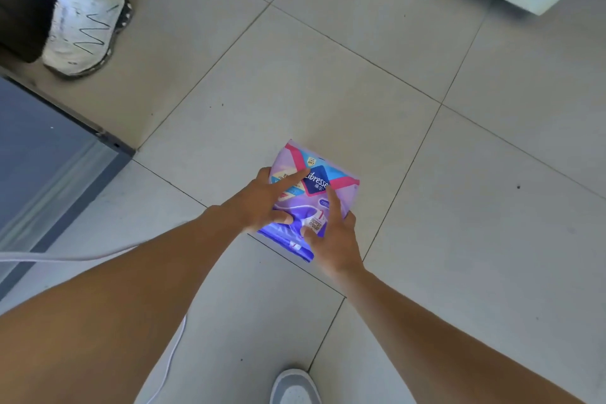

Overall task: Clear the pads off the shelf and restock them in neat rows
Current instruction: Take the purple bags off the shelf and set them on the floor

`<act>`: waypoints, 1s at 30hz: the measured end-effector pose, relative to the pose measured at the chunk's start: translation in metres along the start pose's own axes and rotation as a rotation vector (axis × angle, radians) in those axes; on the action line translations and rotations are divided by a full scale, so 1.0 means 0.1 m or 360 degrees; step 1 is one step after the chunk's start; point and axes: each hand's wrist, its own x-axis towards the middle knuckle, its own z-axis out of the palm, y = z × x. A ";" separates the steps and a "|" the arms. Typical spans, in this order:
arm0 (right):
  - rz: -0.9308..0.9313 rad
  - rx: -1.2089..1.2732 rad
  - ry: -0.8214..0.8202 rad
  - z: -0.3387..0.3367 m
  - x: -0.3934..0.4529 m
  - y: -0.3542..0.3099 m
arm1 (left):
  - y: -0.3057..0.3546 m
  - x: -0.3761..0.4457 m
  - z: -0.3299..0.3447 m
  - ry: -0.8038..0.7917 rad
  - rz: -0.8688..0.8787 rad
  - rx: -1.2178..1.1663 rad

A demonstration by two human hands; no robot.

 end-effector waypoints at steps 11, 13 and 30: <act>-0.0266 -0.1021 -0.0101 -0.64 -0.64 -1.01 | 0.70 -0.98 -0.74 0.0199 -0.0279 0.0837; -0.0468 -0.1204 -0.0091 -0.77 -0.85 -1.42 | 0.85 -1.34 -1.01 0.0237 -0.0340 0.0884; -0.1453 -0.1730 -0.0345 -0.86 -2.98 -4.79 | 1.38 -5.19 -3.09 0.0811 -0.1046 0.0667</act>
